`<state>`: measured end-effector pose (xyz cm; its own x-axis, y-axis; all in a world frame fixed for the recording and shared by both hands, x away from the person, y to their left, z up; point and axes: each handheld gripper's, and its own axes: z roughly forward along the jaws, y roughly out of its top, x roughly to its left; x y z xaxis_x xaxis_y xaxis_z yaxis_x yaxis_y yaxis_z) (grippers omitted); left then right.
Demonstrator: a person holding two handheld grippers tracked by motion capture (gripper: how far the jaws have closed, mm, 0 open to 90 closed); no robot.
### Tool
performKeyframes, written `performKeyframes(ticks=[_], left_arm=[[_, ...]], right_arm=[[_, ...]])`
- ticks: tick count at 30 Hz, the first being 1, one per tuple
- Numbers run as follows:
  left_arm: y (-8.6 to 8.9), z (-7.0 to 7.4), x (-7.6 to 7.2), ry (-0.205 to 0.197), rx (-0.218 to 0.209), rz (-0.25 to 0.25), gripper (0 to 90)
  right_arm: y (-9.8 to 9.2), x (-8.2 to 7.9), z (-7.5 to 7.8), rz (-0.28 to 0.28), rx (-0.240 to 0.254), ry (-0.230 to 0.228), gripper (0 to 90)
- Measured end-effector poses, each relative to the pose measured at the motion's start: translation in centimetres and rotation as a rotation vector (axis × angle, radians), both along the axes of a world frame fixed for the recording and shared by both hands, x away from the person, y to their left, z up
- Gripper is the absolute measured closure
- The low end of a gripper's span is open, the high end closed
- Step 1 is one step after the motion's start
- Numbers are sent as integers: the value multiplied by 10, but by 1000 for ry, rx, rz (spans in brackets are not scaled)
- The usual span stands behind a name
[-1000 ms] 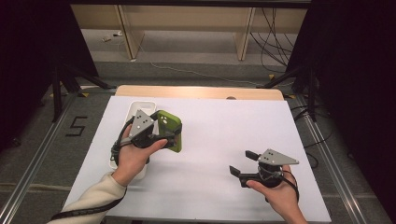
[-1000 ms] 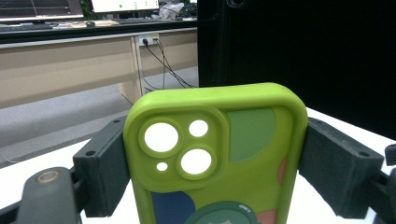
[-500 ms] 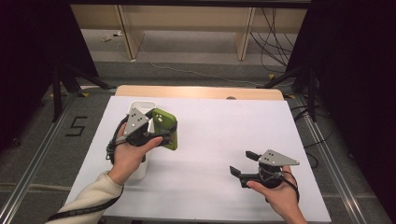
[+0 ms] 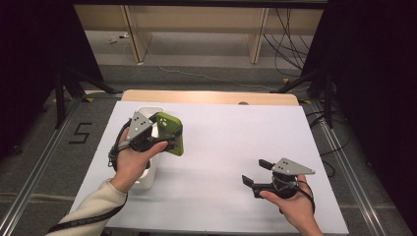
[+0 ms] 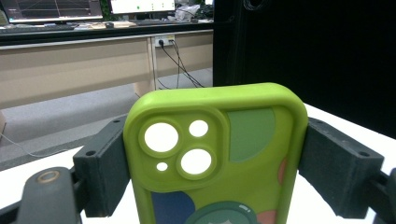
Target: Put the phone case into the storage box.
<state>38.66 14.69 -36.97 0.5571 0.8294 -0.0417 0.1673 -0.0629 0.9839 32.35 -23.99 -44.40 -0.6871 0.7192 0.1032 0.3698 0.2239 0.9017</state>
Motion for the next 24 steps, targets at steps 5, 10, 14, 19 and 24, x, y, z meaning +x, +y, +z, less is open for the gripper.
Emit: performKeyframes(ticks=[5, 10, 14, 19, 24], left_arm=[[3, 1, 1, 2, -3, 8, 163], [5, 2, 2, 2, -2, 19, 163], [8, 3, 3, 0, -1, 28, 163], [10, 4, 4, -1, -3, 37, 163], [13, 6, 5, -5, -7, 43, 163]], right_arm=[[0, 0, -1, 0, -2, 2, 159], [0, 0, 0, -3, -1, 3, 159], [0, 0, -1, -2, -2, 3, 159], [0, 0, -1, -3, -3, 2, 159], [0, 0, -1, -5, -8, 3, 159]])
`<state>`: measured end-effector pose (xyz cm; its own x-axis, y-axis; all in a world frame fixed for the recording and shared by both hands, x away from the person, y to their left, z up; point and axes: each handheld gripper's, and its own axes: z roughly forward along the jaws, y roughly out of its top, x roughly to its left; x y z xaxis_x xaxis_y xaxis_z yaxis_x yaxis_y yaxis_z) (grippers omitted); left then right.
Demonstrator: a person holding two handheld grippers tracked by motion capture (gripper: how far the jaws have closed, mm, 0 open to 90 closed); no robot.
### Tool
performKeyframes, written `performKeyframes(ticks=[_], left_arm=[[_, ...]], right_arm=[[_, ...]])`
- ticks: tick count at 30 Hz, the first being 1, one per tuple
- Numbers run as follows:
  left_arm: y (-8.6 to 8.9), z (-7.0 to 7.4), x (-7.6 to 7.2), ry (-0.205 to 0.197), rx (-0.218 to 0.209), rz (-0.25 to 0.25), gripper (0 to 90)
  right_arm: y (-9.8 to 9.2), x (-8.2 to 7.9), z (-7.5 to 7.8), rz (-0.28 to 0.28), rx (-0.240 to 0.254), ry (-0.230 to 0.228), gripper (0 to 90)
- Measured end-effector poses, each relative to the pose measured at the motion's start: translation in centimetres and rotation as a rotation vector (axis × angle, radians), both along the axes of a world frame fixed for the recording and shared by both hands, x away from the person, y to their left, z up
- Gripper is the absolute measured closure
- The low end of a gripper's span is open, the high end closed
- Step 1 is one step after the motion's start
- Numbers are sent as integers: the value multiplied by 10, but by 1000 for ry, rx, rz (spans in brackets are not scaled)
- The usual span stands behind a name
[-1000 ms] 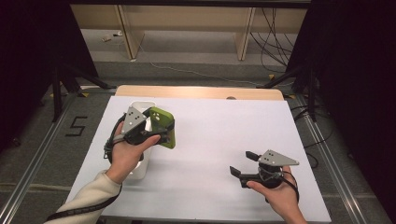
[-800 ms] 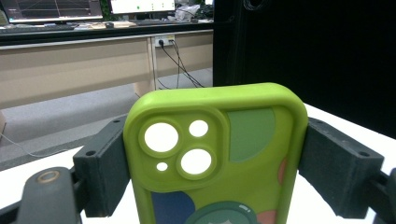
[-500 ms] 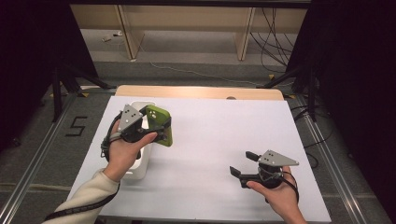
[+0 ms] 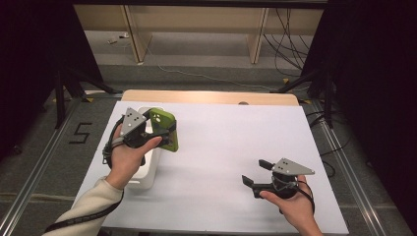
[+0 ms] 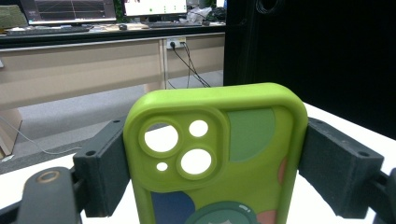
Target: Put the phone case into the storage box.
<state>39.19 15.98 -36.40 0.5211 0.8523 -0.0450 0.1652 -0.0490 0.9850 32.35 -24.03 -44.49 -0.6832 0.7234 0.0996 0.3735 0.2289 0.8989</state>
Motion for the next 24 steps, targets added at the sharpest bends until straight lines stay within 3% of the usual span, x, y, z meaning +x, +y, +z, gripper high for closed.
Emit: performKeyframes(ticks=[24], left_arm=[[7, 7, 2, -10, -16, 15, 163]], right_arm=[[0, 0, -1, -2, 5, 0, 159]])
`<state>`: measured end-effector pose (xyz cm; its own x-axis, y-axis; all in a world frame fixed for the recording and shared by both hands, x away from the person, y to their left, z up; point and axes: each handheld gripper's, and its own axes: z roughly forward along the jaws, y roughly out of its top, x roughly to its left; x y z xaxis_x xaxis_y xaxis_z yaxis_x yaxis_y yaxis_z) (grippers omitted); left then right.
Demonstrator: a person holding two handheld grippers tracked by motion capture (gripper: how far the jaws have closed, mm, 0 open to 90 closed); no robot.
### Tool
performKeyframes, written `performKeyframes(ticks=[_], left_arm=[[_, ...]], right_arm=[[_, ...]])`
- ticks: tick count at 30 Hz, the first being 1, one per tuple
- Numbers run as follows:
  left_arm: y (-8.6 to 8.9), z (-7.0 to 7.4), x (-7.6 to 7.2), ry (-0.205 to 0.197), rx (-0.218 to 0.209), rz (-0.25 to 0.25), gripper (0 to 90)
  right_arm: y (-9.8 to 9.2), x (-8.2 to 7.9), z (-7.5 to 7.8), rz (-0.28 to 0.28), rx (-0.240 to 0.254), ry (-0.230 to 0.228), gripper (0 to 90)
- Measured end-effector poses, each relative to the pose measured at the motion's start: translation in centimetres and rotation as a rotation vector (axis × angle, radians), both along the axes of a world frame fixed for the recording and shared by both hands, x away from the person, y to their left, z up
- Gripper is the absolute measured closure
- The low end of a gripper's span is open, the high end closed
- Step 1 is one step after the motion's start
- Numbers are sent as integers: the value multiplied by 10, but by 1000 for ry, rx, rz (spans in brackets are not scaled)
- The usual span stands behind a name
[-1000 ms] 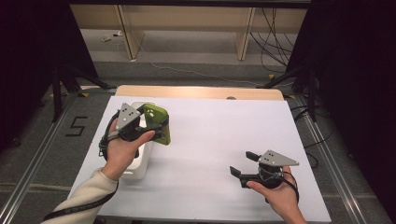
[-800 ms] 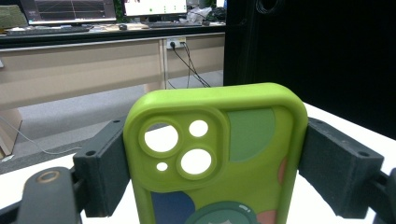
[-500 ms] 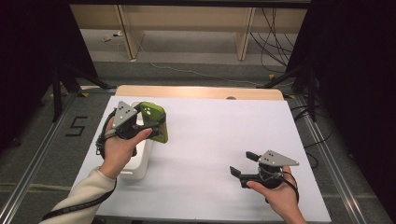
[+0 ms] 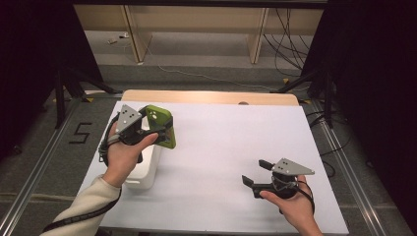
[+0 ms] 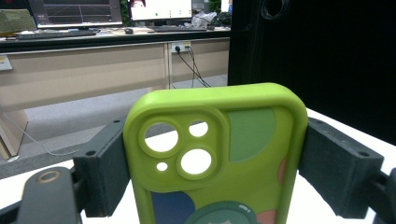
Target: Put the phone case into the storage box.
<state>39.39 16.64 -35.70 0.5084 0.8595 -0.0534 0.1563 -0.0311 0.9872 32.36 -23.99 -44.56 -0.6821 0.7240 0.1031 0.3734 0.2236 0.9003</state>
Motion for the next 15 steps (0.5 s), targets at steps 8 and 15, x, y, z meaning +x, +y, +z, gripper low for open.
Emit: performKeyframes(ticks=[8, 15], left_arm=[[2, 4, 0, -7, -6, 6, 164], [4, 6, 1, -12, -9, 8, 164]], right_arm=[[-1, 0, 0, -1, -4, 3, 159], [0, 0, 0, -1, -1, 1, 159]])
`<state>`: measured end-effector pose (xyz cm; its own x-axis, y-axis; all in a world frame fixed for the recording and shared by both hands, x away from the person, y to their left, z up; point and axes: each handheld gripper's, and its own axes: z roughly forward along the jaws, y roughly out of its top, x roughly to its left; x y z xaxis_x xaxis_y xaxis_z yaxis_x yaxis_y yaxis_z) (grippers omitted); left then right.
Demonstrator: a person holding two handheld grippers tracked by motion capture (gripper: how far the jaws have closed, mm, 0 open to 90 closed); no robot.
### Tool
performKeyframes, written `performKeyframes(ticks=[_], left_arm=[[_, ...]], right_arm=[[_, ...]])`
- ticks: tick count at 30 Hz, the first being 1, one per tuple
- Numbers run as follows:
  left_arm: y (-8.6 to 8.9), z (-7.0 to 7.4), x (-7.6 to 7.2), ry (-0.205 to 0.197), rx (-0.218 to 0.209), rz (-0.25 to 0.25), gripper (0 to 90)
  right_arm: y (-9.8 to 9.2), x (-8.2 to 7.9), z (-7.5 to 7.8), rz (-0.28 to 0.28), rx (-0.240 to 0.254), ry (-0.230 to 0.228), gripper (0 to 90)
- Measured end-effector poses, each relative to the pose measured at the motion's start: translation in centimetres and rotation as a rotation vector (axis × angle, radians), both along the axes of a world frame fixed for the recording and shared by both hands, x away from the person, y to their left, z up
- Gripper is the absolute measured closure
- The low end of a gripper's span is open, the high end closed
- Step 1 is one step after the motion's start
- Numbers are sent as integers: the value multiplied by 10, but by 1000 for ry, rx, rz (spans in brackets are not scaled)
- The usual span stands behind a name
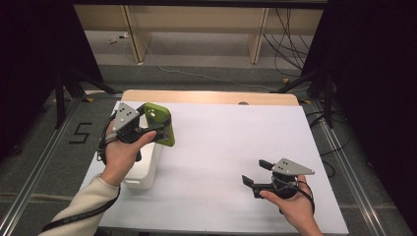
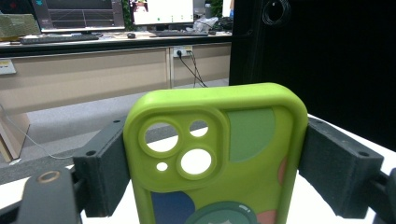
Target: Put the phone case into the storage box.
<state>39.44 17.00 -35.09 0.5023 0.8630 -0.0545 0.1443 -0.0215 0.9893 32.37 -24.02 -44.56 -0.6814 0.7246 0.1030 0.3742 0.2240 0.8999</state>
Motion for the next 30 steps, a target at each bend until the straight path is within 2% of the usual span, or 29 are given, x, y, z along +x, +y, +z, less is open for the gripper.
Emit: performKeyframes(ticks=[30], left_arm=[[11, 5, 6, -3, -6, 29, 164]], right_arm=[[0, 0, 0, 0, 3, 1, 159]])
